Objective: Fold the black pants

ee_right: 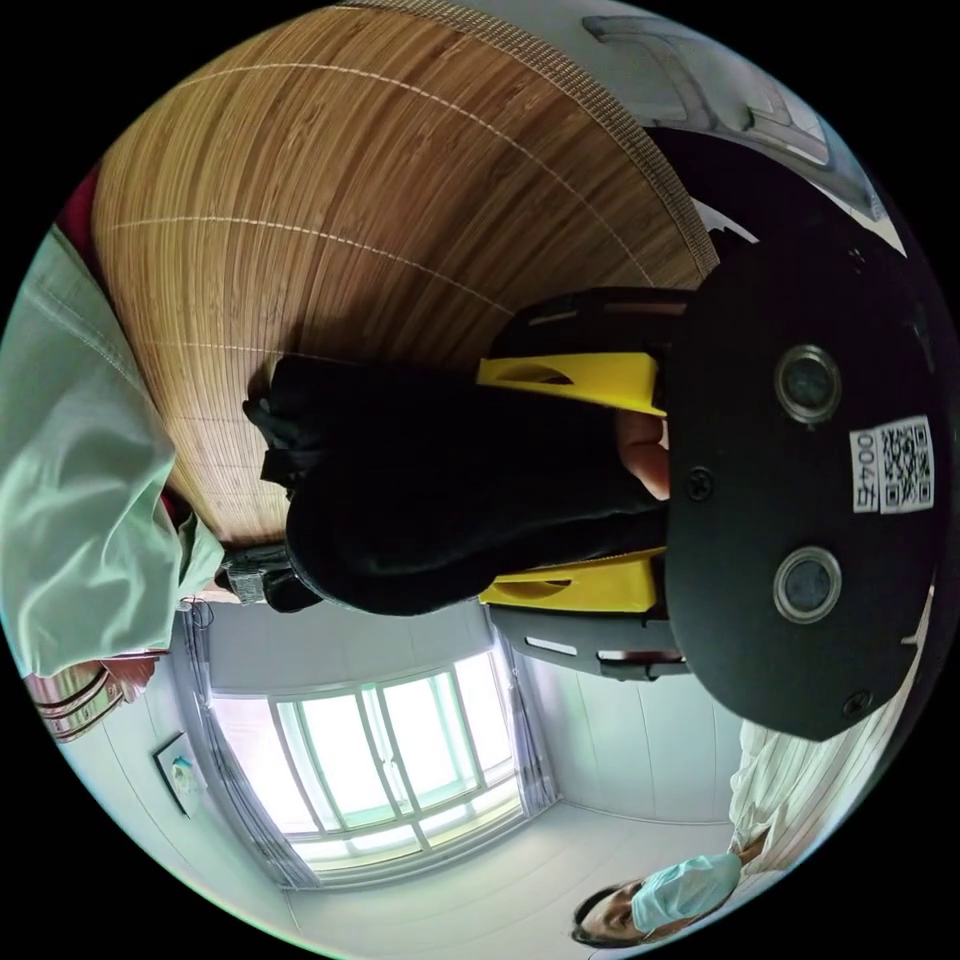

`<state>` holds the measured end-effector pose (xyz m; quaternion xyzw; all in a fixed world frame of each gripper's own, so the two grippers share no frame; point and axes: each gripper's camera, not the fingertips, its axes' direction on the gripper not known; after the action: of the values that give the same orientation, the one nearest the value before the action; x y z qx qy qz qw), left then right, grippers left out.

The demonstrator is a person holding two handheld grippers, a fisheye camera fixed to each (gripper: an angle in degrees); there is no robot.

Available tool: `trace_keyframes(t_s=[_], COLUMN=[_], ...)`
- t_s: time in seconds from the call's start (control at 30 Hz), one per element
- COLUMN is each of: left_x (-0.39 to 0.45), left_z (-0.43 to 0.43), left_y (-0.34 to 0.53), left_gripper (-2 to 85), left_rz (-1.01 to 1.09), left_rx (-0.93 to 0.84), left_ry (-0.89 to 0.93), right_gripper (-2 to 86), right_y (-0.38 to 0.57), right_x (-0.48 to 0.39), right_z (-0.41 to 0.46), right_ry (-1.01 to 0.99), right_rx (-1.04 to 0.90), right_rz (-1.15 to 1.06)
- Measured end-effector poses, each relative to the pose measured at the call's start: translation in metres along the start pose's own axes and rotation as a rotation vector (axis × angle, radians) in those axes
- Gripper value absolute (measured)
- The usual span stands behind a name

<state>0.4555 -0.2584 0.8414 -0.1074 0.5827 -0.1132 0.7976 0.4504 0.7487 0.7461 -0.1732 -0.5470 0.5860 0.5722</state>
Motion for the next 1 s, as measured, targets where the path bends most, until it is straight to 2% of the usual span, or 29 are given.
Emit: trace_keyframes(t_s=[0.33, 0.43, 0.63, 0.77, 0.87, 1.0], left_x=[-0.036, -0.039, -0.059, -0.063, -0.045, -0.019], left_z=[0.014, 0.026, 0.040, 0.042, 0.039, 0.030], left_y=[-0.027, -0.024, -0.022, -0.012, 0.010, 0.057], left_gripper=[23.5, 23.0, 20.4, 16.7, 14.1, 12.7], left_rz=[0.029, 0.092, 0.088, 0.143, 0.286, 0.468], left_rx=[-0.029, -0.060, -0.064, -0.035, 0.020, 0.098], left_ry=[0.072, 0.021, 0.002, -0.070, -0.195, -0.381], right_gripper=[25.2, 26.2, 27.0, 23.8, 16.2, 12.3], right_y=[-0.023, -0.025, -0.040, -0.048, -0.050, -0.040], right_x=[0.007, 0.009, 0.018, 0.006, 0.003, -0.013], right_z=[0.036, 0.051, 0.104, 0.150, 0.179, 0.207], right_ry=[-0.045, -0.048, -0.021, 0.073, 0.121, 0.202], right_rx=[-0.059, -0.054, -0.066, -0.113, -0.134, -0.090], right_rz=[0.000, -0.001, 0.054, 0.032, -0.002, -0.096])
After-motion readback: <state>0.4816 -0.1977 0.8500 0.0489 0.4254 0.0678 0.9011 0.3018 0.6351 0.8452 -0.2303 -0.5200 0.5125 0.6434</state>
